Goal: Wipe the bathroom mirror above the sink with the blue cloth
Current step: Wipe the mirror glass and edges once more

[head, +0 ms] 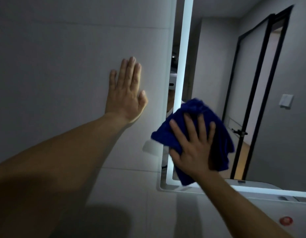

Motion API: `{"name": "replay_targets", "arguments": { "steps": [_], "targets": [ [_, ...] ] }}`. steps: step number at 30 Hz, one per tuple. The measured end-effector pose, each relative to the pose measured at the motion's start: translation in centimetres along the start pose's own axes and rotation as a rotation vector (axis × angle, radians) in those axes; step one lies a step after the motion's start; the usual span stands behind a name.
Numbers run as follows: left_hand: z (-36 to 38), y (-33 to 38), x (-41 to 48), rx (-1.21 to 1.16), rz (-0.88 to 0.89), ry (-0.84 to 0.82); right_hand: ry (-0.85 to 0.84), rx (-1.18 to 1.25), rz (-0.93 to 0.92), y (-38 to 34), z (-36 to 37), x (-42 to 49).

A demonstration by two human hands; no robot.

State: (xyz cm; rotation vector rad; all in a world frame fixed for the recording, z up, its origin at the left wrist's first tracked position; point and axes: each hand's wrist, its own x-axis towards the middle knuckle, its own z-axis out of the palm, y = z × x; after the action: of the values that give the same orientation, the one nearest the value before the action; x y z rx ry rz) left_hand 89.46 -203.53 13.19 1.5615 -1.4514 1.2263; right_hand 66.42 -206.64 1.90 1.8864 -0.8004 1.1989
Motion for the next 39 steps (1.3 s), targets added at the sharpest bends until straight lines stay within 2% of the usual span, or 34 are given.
{"name": "replay_targets", "arguments": {
  "steps": [6,9,11,14,16,18,20,23,26,27,28,29,33,35,37,39],
  "targets": [
    [0.1,-0.1,0.0,0.007,0.005,-0.005,-0.166,0.015,-0.318,-1.0,1.9,-10.8],
    [0.1,-0.1,-0.1,0.010,0.007,-0.004,-0.162,0.066,-0.344,1.5,0.0,-8.4],
    [0.2,-0.1,0.0,0.014,0.007,-0.005,-0.032,0.004,-0.212,4.3,-1.0,-1.9],
    [0.2,-0.1,-0.1,0.011,0.006,0.001,0.118,-0.039,0.172,6.1,-3.7,9.8],
    [0.2,-0.2,-0.1,0.006,0.010,0.007,0.077,-0.076,0.336,5.3,-5.1,14.8],
    [0.2,-0.2,0.0,-0.006,0.015,0.012,0.014,-0.111,0.340,3.7,-5.3,15.6],
    [0.3,-0.2,-0.1,-0.020,0.016,0.010,-0.036,-0.149,0.201,2.1,-4.6,13.1],
    [0.2,-0.2,0.0,-0.028,0.007,-0.002,-0.106,-0.151,-0.145,1.2,-2.5,6.4],
    [0.1,-0.2,-0.2,-0.024,0.008,-0.027,-0.132,-0.087,-0.532,4.4,-2.9,3.8],
    [0.1,-0.3,-0.2,-0.022,0.010,-0.027,-0.148,-0.090,-0.614,6.0,-3.5,4.8],
    [0.1,-0.2,-0.2,-0.023,0.012,-0.025,-0.139,-0.101,-0.621,7.5,-4.1,6.3],
    [0.0,-0.2,-0.2,-0.025,0.012,-0.023,-0.108,-0.109,-0.539,8.7,-4.6,8.4],
    [0.3,-0.4,-0.4,-0.028,0.017,-0.003,0.055,-0.061,0.113,8.6,-6.2,18.1],
    [0.4,-0.4,-0.3,-0.035,0.026,0.005,0.039,-0.076,0.293,6.6,-6.6,20.5],
    [0.4,-0.5,-0.3,-0.044,0.031,0.005,0.023,-0.113,0.241,4.7,-6.3,19.6],
    [0.5,-0.6,-0.3,-0.047,0.034,0.003,-0.036,-0.160,0.023,3.6,-5.2,16.0]
  ]
}}
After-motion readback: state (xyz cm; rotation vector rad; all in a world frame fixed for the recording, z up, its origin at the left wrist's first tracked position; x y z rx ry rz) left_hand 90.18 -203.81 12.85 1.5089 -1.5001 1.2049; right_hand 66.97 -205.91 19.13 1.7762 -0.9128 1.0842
